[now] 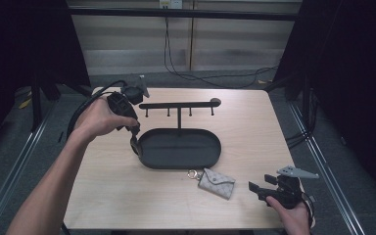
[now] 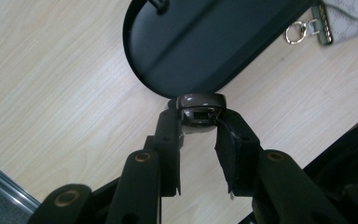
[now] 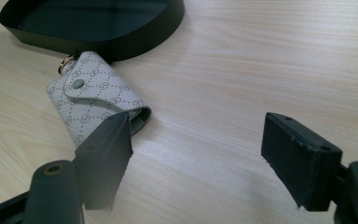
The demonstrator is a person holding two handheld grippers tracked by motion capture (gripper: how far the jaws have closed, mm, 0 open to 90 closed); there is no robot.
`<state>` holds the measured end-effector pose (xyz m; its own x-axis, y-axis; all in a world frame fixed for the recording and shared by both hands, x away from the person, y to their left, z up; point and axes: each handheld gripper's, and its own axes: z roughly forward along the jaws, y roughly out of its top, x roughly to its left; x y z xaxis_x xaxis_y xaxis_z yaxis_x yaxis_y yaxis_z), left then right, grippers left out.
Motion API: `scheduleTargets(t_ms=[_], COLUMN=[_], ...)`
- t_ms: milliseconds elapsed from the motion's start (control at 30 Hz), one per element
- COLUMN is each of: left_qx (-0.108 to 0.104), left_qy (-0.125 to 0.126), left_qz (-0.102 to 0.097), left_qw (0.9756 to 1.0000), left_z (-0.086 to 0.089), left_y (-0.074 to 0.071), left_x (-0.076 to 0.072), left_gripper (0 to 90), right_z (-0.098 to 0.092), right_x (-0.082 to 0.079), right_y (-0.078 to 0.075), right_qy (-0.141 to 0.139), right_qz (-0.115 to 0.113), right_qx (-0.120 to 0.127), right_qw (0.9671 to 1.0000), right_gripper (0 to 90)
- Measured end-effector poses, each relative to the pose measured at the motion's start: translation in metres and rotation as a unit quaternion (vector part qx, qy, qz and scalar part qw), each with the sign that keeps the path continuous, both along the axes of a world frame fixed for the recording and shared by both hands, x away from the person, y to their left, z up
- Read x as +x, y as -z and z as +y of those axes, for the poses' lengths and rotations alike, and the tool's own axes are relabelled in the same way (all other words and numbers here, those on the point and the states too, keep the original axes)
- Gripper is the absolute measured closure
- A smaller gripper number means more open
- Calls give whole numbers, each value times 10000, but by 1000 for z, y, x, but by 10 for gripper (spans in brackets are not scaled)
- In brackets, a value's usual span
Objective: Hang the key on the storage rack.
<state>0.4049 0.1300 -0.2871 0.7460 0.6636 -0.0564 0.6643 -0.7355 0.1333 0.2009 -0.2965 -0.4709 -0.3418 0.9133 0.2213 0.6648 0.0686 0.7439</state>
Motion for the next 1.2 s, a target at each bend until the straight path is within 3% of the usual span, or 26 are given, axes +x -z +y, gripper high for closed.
scheduleTargets(t_ms=[300,567,600,767,967,1200], left_qx=[30,128,122,192,302,259], left_qy=[-231,-289,-442,-497,-731,-871], left_qz=[72,189,231,214,248,227], left_qw=[9997,9993,9987,9984,9966,9956], left_z=[-6,-17,-20,-25,-29,-29], left_y=[3,11,14,17,22,16], left_x=[14,23,25,31,37,40], left_gripper=[707,707,707,707,707,707], right_z=[0,0,0,-1,0,0], right_x=[0,0,0,0,0,0], right_y=[0,0,0,0,0,0], right_qy=[-9,-22,-27,-39,-61,-64], right_qz=[-10,7,12,-1,29,30], right_qx=[17,29,38,54,52,49], right_qw=[10000,10000,10000,10000,10000,10000], right_gripper=[245,245,245,245,245,245])
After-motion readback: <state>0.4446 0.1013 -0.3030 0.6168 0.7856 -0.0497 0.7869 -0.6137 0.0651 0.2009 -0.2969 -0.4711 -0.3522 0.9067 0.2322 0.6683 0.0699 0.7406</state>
